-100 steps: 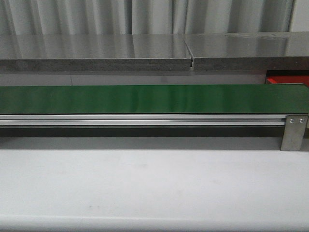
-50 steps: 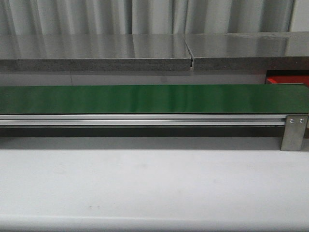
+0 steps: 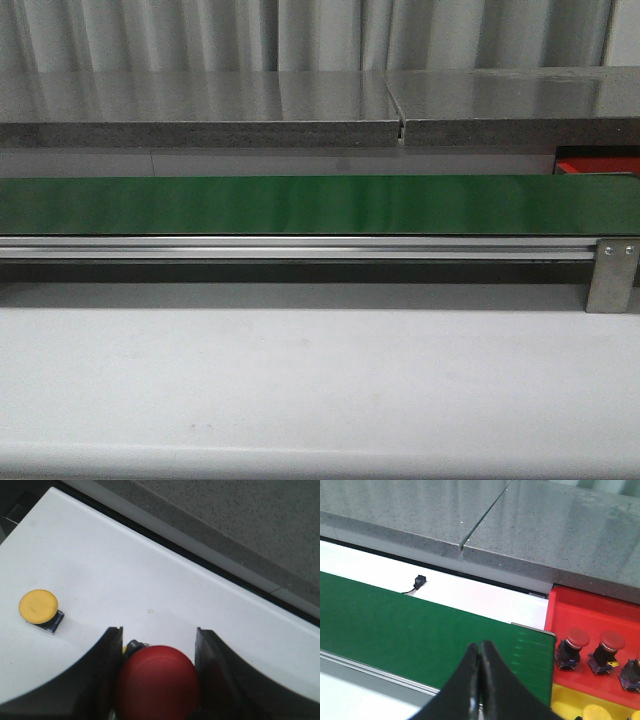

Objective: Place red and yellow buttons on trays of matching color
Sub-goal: 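Grasp the red button and set it on the belt, open left gripper, then move the left gripper over a yellow button in the cluster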

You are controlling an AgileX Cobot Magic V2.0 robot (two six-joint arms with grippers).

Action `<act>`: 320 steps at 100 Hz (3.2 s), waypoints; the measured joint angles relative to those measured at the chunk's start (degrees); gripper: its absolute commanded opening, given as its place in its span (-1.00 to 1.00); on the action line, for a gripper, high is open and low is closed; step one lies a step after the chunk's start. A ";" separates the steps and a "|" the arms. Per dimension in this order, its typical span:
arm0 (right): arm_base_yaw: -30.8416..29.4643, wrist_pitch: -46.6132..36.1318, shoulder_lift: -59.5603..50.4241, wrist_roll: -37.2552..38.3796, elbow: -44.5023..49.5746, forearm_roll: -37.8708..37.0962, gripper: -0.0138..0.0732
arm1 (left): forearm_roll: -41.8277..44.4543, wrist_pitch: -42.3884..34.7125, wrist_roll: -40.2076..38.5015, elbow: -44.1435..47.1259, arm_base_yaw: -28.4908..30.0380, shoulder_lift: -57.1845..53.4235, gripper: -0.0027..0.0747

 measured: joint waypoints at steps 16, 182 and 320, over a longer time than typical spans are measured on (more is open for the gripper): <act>0.00 0.00 0.00 0.00 0.00 0.00 -0.95 | 1.84 1.95 0.59 0.00 -3.68 -0.79 -0.98; 0.00 0.00 0.00 0.00 0.00 0.00 -0.95 | 1.07 -17.48 5.75 22.65 -5.84 -8.63 0.64; 0.00 0.00 0.00 0.00 0.00 0.00 -0.95 | 1.79 -19.00 10.36 -2.98 5.41 23.07 0.63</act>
